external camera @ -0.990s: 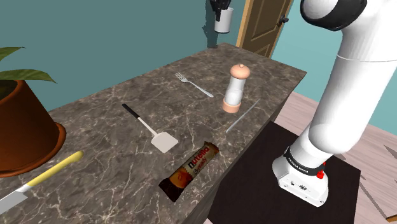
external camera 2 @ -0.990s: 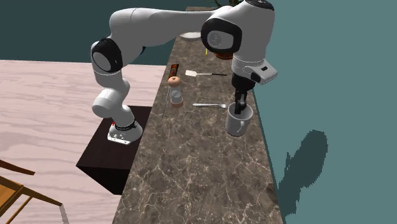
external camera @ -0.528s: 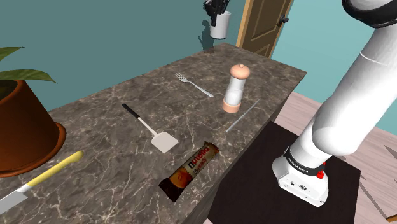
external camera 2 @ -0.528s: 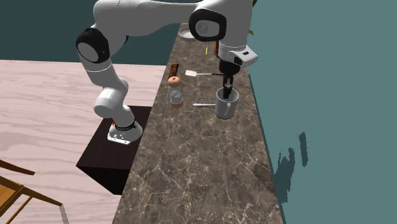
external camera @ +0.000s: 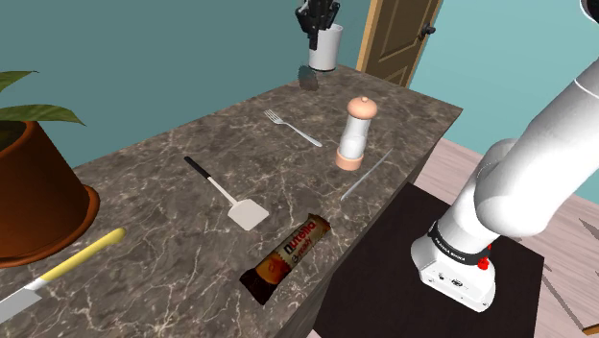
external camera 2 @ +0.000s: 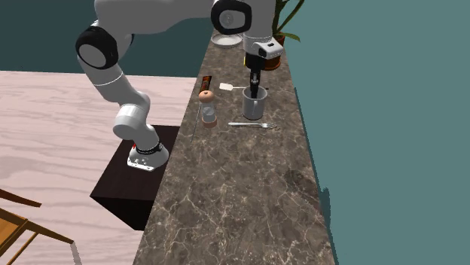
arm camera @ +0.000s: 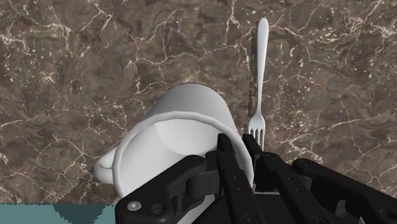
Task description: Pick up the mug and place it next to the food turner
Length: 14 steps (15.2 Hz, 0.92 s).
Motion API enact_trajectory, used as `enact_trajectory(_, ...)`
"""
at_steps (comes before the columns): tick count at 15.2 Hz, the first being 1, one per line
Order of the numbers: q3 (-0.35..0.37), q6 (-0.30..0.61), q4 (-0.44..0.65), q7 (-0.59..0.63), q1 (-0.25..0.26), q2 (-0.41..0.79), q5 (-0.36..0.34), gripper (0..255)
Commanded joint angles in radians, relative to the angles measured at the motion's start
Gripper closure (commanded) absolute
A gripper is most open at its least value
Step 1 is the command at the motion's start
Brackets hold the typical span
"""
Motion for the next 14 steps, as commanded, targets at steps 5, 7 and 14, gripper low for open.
enact_trajectory(5, 0.08, -0.004, -0.082, 0.139, 0.058, -0.077, 0.007, 255)
enact_trajectory(7, 0.109, -0.007, -0.1, 0.186, 0.077, -0.095, 0.013, 255)
enact_trajectory(14, 0.213, -0.022, -0.124, 0.353, 0.144, -0.125, 0.038, 255)
